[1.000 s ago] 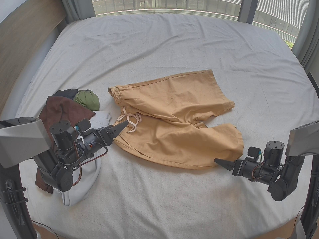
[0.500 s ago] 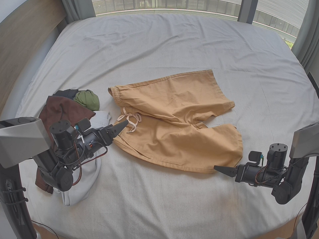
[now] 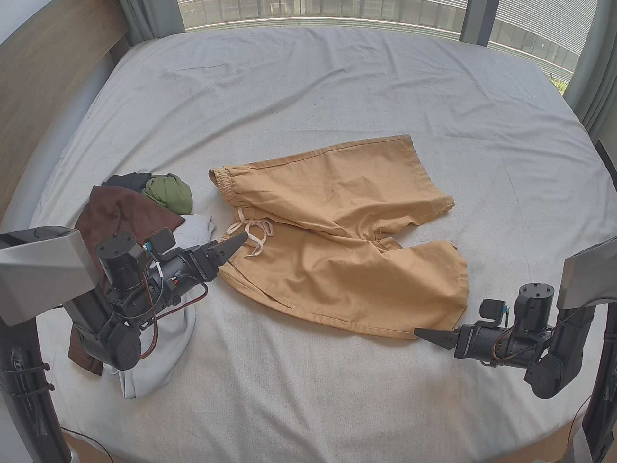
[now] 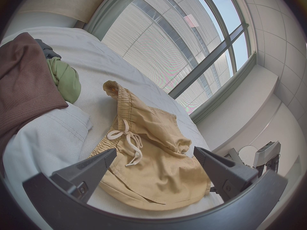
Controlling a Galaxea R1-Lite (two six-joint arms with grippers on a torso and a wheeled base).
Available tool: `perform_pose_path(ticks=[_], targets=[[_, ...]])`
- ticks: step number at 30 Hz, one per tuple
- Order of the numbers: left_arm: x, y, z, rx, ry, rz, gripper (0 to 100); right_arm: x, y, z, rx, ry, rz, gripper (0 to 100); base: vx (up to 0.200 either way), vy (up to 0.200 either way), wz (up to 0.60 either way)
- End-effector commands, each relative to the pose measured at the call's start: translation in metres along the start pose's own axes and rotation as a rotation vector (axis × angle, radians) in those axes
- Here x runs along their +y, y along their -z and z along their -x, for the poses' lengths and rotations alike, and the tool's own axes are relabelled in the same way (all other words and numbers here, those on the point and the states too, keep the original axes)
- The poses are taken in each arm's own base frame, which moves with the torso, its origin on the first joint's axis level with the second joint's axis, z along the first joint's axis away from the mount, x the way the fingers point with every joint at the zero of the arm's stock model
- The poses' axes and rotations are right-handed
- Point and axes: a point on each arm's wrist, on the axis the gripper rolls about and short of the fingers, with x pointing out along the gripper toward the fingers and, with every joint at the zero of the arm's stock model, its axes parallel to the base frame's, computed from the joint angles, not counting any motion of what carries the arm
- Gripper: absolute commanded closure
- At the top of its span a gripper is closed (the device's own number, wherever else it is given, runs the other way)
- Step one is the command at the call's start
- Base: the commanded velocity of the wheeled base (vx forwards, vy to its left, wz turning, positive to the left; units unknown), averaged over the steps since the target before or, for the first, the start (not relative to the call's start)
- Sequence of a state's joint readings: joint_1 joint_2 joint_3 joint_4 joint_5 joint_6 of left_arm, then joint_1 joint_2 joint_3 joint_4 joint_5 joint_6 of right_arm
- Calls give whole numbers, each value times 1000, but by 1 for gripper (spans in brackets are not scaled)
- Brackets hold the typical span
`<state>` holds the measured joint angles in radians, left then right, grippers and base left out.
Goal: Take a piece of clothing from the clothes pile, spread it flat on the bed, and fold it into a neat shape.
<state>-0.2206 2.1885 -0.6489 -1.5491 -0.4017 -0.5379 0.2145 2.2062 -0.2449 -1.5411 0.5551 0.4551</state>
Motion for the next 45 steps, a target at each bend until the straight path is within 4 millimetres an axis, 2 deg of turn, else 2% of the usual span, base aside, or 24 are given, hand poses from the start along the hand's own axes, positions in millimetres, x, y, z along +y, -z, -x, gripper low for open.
perform_pose_path(ticks=[1, 19, 28, 40, 45], targets=[[0, 0, 0, -2, 2, 0, 0, -1, 2, 1, 9, 4, -3, 100, 0, 0, 0], [3, 2, 1, 7, -9, 6, 0, -5, 9, 4, 31, 27, -29, 100, 0, 0, 0], [40, 25, 10, 77, -109, 70, 0, -7, 14, 15, 48, 52, -37, 100, 0, 0, 0], [44, 26, 6, 69, -112, 110, 0, -9, 11, 16, 33, 58, -32, 100, 0, 0, 0], [48, 25, -8, 34, -109, 98, 0, -9, 12, 17, 36, 59, -33, 100, 0, 0, 0]])
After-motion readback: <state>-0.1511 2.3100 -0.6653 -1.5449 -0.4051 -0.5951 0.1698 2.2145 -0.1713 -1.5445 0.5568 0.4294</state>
